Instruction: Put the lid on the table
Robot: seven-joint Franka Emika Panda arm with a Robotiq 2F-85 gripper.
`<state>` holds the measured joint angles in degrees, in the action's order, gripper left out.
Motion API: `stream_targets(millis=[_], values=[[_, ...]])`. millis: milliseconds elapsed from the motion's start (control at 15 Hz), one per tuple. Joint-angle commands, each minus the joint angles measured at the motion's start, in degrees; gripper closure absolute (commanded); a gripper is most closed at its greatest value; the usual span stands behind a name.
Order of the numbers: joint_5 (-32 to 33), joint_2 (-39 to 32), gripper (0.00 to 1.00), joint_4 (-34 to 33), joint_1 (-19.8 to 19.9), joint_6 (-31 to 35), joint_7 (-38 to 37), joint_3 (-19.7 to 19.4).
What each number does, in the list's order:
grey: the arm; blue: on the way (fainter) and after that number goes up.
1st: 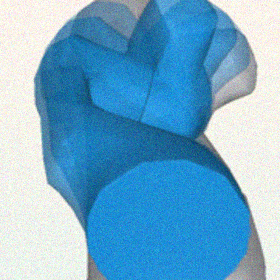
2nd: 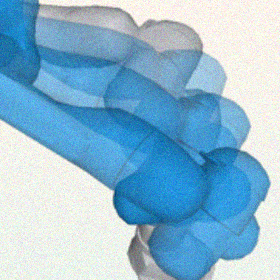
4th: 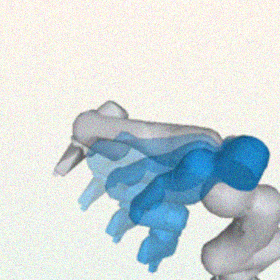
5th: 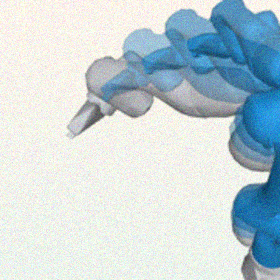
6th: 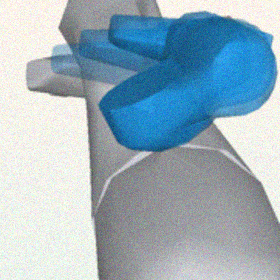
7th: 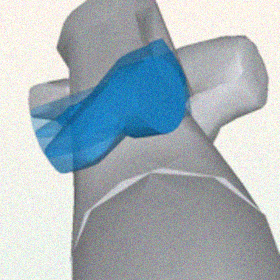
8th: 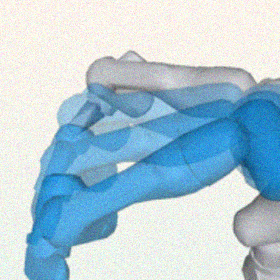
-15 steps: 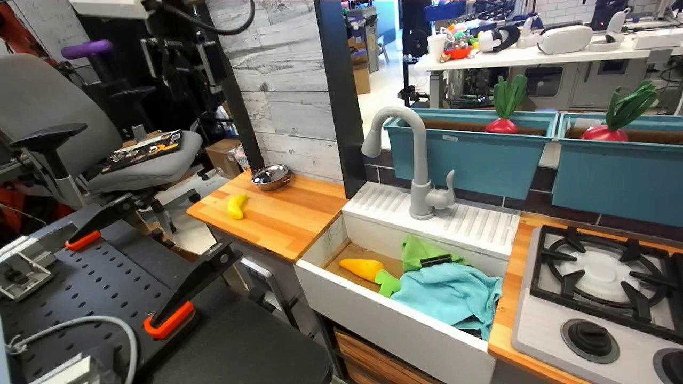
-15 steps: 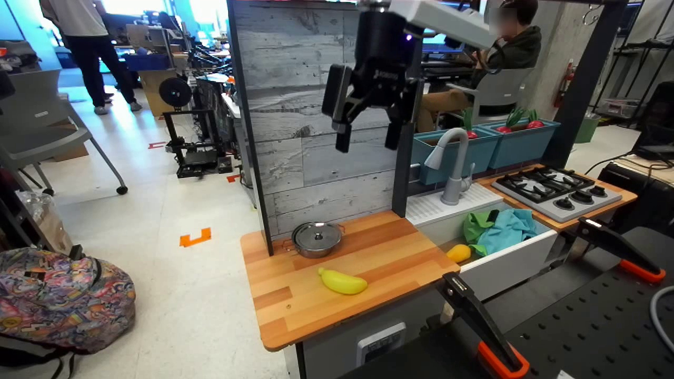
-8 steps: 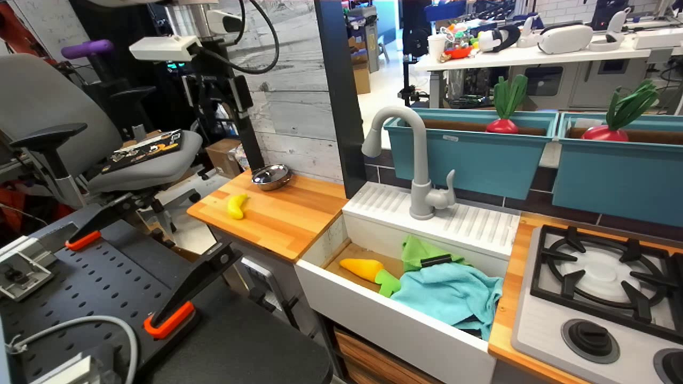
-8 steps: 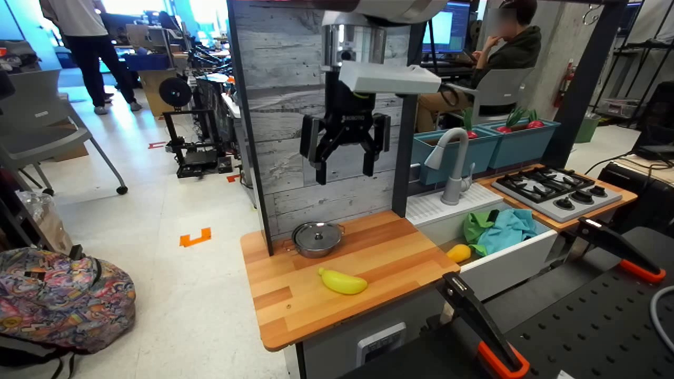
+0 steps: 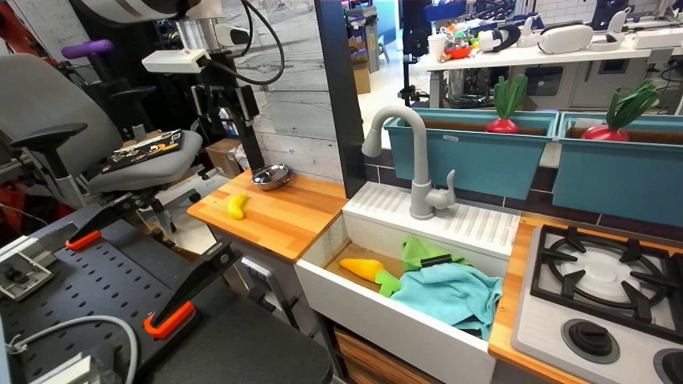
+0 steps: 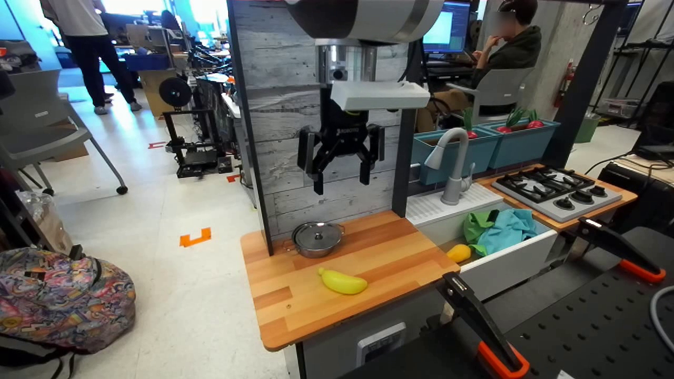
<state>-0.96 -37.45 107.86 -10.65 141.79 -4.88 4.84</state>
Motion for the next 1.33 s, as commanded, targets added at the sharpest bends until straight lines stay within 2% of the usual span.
stream_targets(millis=[0, 600, 1267], values=[[0.2, -0.1, 0.0, -0.2, 0.1, -0.2, -0.1, 0.2], [1.8, -8.9, 0.0, -4.5, -3.4, 9.7, -5.8, -3.0], [2.4, -19.0, 0.0, -14.9, -7.8, 9.5, -8.7, -5.9]])
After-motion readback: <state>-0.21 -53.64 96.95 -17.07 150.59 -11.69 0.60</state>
